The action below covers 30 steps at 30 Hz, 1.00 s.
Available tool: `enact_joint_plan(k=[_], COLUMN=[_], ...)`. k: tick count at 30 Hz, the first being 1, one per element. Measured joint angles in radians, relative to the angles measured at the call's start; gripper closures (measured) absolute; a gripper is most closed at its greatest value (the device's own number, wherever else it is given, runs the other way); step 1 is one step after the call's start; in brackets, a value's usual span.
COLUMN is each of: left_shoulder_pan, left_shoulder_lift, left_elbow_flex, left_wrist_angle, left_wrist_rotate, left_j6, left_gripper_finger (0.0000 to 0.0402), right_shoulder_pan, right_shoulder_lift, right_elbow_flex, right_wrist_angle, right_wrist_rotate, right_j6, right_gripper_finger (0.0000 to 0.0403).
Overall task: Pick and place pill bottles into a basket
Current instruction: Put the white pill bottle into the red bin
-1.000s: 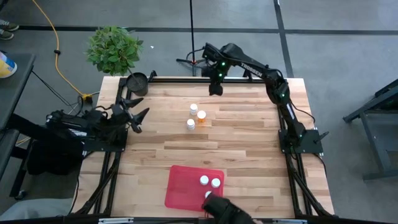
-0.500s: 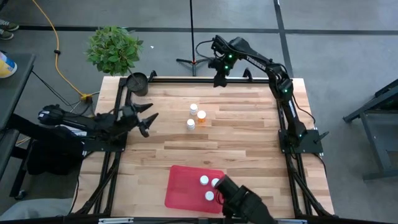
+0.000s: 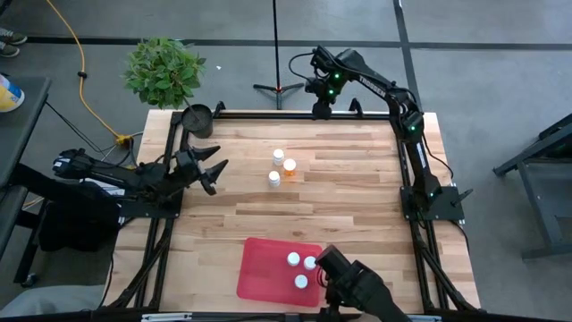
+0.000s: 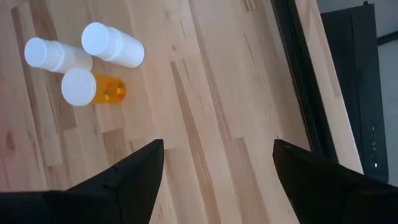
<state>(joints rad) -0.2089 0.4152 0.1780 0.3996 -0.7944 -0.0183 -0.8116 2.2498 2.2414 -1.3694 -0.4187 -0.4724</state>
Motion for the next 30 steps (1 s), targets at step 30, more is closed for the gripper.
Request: enact_joint_plan(k=[30], left_shoulder_pan=[0.752], left_shoulder_lift=[0.766], left_elbow_flex=[0.748], left_wrist_angle=[-0.887], left_wrist_rotate=[0.916], left_j6=[0.234], left_gripper_finger=[0.0103], right_shoulder_pan=[0.009], right_shoulder_lift=[0.0], right_elbow_flex=[0.001], right_wrist_angle=[-0.047], right_wrist_rotate=[0.04], right_j6=[-0.026], right_gripper_finger=[0.0112])
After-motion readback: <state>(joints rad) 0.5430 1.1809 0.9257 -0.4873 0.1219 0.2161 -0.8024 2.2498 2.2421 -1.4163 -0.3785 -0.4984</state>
